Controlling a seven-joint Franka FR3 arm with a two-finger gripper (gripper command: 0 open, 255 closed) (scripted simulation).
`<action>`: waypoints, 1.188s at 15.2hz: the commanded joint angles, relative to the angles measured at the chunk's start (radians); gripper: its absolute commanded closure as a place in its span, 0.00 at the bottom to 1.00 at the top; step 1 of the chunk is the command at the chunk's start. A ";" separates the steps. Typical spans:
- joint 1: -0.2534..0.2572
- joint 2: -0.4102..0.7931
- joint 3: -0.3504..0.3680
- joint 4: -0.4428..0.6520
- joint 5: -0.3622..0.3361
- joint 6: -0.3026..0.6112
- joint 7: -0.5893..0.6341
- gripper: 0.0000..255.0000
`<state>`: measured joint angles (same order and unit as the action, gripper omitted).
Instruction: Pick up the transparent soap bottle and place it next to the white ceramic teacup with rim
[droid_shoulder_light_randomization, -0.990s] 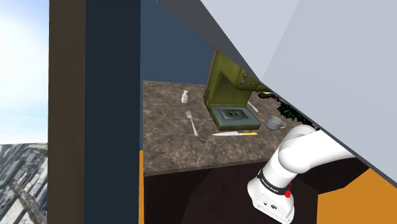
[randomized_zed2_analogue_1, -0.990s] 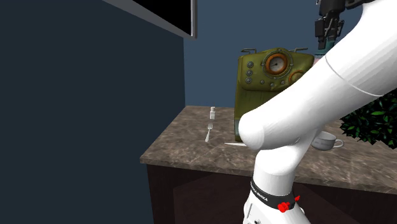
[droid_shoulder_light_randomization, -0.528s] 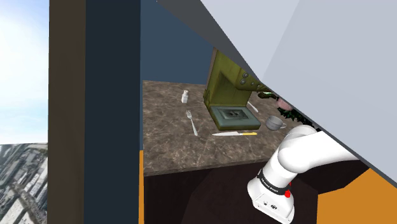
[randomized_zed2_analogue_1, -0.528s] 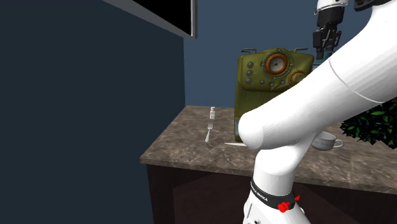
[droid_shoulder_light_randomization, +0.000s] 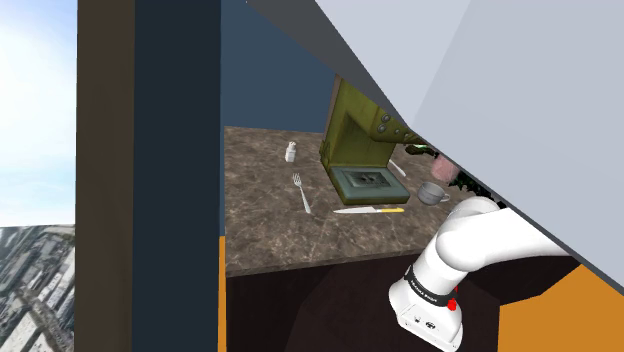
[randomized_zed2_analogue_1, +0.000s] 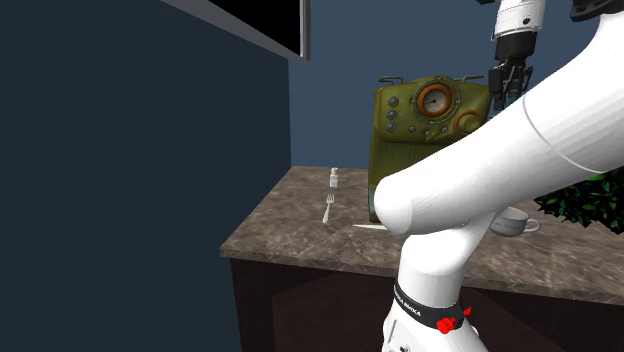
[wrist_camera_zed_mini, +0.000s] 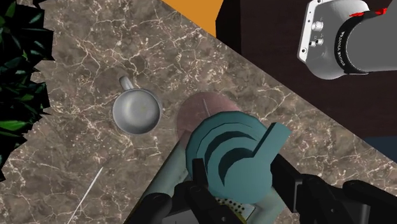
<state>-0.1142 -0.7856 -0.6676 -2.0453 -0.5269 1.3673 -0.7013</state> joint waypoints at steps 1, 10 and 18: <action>-0.003 -0.010 -0.005 -0.033 -0.006 0.023 0.008 1.00; -0.022 -0.052 -0.039 -0.169 -0.042 0.120 0.033 1.00; -0.035 -0.075 -0.080 -0.277 -0.079 0.209 0.051 1.00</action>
<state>-0.1476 -0.8580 -0.7402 -2.3081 -0.5993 1.5623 -0.6514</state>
